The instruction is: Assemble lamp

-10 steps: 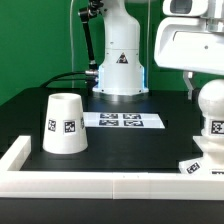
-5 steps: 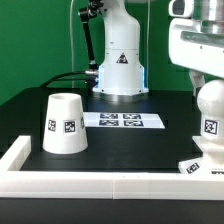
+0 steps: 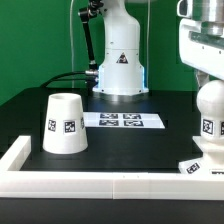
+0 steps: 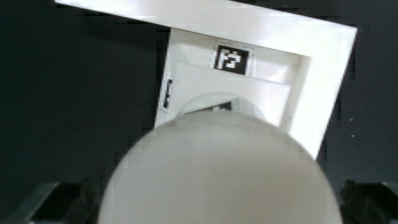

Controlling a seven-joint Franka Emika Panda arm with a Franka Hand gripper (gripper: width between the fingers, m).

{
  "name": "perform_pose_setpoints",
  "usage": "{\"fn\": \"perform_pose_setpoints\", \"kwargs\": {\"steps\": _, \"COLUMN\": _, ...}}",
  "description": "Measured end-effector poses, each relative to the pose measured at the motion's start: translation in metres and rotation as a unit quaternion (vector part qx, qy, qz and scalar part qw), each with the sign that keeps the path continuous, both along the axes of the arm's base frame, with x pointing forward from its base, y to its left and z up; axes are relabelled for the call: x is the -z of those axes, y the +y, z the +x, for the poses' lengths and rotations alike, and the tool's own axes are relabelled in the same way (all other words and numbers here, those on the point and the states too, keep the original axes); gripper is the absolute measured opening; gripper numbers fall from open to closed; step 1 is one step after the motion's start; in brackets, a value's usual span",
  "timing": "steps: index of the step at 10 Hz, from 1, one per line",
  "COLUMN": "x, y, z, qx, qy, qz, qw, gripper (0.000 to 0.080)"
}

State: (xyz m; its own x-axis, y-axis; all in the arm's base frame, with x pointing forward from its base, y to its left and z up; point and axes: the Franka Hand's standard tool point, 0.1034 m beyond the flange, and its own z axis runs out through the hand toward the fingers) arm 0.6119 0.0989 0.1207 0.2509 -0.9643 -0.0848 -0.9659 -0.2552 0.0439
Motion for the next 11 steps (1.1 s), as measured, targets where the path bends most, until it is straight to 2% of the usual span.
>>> {"fn": "perform_pose_setpoints", "kwargs": {"steps": 3, "x": -0.0015, "y": 0.0050, "z": 0.0002, "qx": -0.143, "qy": -0.011, "qz": 0.004, "qw": 0.990, "gripper": 0.0698}}
{"fn": "perform_pose_setpoints", "kwargs": {"steps": 5, "x": 0.0005, "y": 0.0082, "z": 0.0013, "qx": -0.266, "qy": -0.037, "qz": 0.009, "qw": 0.963, "gripper": 0.0699}}
{"fn": "perform_pose_setpoints", "kwargs": {"steps": 9, "x": 0.0020, "y": 0.0049, "z": -0.0023, "qx": -0.378, "qy": -0.045, "qz": 0.013, "qw": 0.925, "gripper": 0.0699}}
{"fn": "perform_pose_setpoints", "kwargs": {"steps": 11, "x": 0.0033, "y": 0.0070, "z": -0.0016, "qx": -0.452, "qy": -0.056, "qz": 0.011, "qw": 0.890, "gripper": 0.0699}}
